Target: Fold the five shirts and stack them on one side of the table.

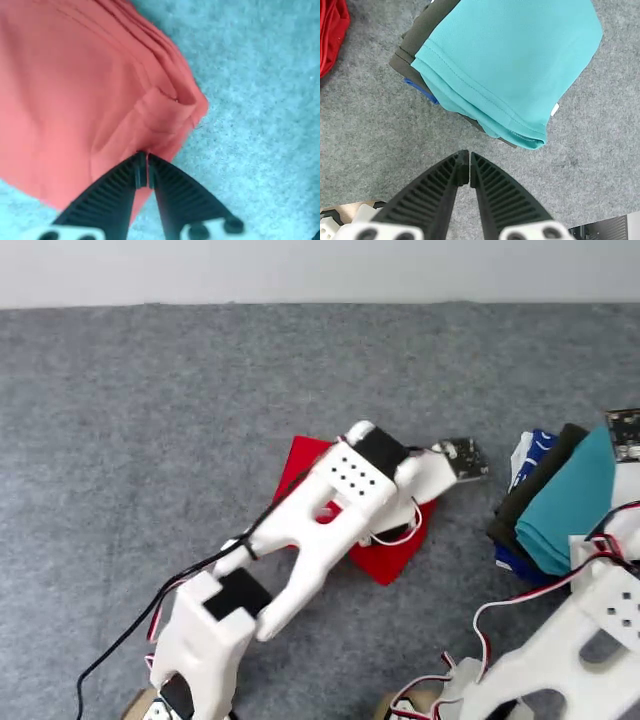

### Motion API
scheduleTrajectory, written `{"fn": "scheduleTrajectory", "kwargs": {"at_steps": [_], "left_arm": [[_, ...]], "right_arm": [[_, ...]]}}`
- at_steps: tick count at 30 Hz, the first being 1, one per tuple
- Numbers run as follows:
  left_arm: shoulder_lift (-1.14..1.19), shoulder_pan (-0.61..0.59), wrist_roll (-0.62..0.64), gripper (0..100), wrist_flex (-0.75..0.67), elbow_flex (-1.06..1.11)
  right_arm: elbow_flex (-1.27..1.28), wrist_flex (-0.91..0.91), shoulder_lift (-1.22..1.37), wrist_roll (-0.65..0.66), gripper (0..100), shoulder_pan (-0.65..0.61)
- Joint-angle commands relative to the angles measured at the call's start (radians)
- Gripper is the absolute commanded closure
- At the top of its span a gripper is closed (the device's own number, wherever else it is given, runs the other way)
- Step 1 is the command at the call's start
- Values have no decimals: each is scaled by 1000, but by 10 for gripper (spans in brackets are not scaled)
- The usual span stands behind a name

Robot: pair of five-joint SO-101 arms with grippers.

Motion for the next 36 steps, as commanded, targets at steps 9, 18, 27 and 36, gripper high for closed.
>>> {"fn": "scheduleTrajectory", "kwargs": {"at_steps": [9,18,27,36], "left_arm": [[-92,-189,-12,987,-161,5],[138,-158,-14,987,6,2],[20,2,-11,987,6,206],[87,-46,-8,987,-121,251]], "right_arm": [[-5,38,-24,2,988,8],[-5,39,-24,5,989,10],[-5,39,-24,2,989,10],[-5,39,-24,6,989,10]]}}
